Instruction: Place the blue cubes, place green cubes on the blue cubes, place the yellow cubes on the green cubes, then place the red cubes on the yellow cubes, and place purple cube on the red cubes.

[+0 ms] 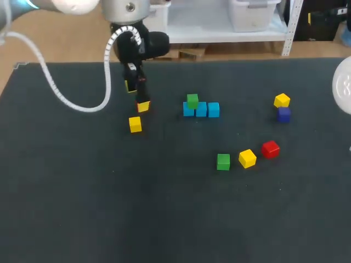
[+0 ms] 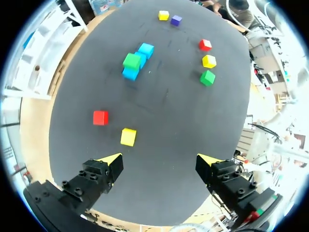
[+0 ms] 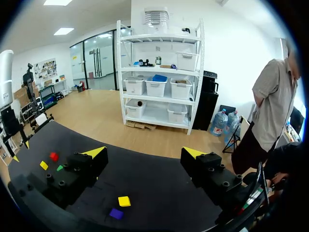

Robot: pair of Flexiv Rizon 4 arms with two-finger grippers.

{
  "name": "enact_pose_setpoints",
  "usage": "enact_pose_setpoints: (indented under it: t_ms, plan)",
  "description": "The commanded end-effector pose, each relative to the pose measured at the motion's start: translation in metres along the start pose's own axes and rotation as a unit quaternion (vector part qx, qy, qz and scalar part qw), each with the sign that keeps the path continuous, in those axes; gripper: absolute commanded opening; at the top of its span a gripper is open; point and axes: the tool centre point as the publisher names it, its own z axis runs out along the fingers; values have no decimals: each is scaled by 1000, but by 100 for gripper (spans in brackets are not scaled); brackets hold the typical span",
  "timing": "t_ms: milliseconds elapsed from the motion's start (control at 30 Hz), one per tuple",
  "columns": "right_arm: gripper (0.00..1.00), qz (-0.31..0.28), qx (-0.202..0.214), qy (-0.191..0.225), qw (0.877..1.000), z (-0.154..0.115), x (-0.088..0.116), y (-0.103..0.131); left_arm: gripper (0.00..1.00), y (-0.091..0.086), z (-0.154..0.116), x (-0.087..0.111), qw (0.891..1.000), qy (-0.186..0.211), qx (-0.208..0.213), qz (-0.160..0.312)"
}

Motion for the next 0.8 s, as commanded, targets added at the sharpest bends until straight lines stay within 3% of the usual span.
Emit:
enact_pose_setpoints:
  t_ms: [33,267,467,733,800]
  plan:
    - [100,0,-1,0,1000,0,0,-1,100,-8,4,21,992,-75,-99,-13]
    - [100,0,-1,0,1000,0,0,-1,100,-8,15,47,990,-89,-88,-60]
    - [100,0,-1,0,1000,0,0,-1,100,-5,23,64,982,-158,-74,-72]
    - [100,0,-1,0,1000,0,0,-1,100,-3,19,66,971,-198,-103,-88]
    - [100,0,-1,0,1000,0,0,-1,100,-3,18,62,974,-190,-94,-79]
